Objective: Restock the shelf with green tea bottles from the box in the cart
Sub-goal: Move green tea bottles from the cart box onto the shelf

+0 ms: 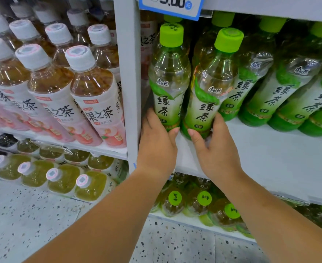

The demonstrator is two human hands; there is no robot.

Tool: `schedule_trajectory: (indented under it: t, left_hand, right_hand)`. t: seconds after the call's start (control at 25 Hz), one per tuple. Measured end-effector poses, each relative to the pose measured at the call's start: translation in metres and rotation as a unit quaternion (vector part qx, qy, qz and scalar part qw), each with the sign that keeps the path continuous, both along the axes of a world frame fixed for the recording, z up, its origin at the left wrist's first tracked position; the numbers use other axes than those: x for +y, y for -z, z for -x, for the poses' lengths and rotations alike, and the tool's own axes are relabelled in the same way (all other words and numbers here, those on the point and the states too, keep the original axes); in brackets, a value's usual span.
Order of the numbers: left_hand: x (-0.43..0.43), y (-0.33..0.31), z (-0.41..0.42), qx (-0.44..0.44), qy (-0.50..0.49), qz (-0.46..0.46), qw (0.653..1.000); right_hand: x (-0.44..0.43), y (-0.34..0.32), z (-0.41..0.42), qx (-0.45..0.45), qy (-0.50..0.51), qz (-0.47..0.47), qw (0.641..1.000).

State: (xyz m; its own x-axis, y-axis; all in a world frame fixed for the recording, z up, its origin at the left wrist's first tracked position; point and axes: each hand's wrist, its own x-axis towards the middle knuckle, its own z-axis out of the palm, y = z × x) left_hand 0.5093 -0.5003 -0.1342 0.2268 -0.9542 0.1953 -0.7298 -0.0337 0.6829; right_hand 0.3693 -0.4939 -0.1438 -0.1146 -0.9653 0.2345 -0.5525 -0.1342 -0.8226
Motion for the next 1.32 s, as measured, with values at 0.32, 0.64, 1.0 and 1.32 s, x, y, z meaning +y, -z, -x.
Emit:
schedule_trajectory:
  t: [0.32,0.64,1.0,1.32]
  left_hand:
    - [-0.002,0.001,0.004,0.013,-0.031,0.004,0.999]
    - [-0.004,-0.007,0.0,0.004,-0.007,-0.034,0.999]
    - [0.006,-0.032,0.001,0.053,0.006,-0.097,0.994]
    - [0.02,-0.055,-0.004,0.148,-0.001,-0.163,0.975]
  right_hand:
    - [-0.003,0.0,-0.003,0.075,0.015,-0.02,0.997]
    - [-0.007,-0.002,0.0,0.057,-0.005,-0.053,0.997]
    - [-0.009,-0.016,0.007,-0.075,-0.044,-0.124,0.989]
    - [-0.002,-0.036,0.001,-0.128,0.025,-0.18,0.975]
